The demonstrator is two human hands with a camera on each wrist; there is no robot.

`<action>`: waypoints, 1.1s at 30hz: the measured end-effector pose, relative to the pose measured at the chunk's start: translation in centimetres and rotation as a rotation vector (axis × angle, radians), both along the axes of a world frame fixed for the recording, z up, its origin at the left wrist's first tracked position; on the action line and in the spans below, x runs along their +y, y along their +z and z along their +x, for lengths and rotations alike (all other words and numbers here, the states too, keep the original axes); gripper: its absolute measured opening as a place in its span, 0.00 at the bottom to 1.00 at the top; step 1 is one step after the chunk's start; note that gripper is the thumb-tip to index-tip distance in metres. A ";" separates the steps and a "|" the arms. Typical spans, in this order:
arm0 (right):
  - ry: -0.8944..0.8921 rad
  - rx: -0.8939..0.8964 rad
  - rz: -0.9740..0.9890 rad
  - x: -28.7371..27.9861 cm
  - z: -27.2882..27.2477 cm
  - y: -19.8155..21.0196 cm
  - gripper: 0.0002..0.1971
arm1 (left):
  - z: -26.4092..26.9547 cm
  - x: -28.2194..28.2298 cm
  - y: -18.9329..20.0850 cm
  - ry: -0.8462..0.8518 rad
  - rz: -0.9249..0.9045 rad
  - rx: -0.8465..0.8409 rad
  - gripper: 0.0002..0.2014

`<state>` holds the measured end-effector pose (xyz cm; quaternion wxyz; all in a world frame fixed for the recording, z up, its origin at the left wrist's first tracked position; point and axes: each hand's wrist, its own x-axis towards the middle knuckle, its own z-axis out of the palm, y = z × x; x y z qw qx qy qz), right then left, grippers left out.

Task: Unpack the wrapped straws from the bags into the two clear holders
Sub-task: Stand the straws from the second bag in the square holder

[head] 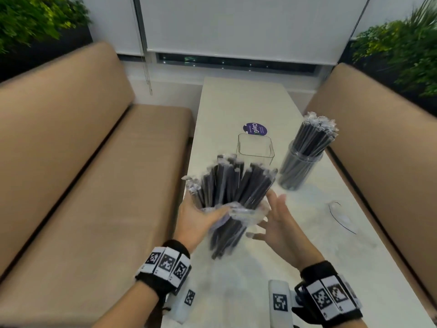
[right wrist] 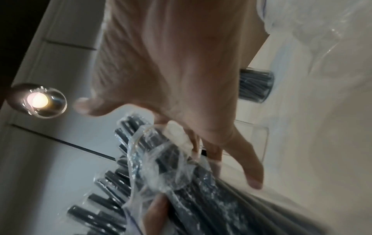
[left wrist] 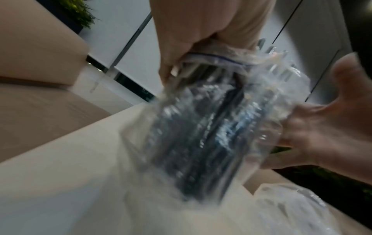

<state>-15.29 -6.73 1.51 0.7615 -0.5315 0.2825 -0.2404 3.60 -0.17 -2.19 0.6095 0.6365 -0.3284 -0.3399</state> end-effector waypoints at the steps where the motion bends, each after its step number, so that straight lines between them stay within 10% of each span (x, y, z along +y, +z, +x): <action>1: 0.016 -0.004 -0.054 0.3 0.2 0.1 0.40 | -0.2 -0.2 0.3 0.024 -0.014 -0.008 0.41; 4: -0.102 0.142 -0.317 1.0 1.5 -0.4 0.31 | -1.2 0.5 0.8 -0.101 -0.105 -0.059 0.49; 13: -0.070 0.262 -0.252 1.5 0.5 -3.7 0.29 | 2.8 1.3 -2.0 -0.679 0.326 -0.239 0.67; 20: -0.155 0.210 -0.148 0.1 0.9 -3.3 0.29 | -0.1 1.2 -0.1 -0.414 0.137 -0.100 0.28; 33: -0.386 0.106 -0.683 -7.8 2.4 6.5 0.07 | -0.9 -3.0 2.8 -0.163 0.049 -0.009 0.22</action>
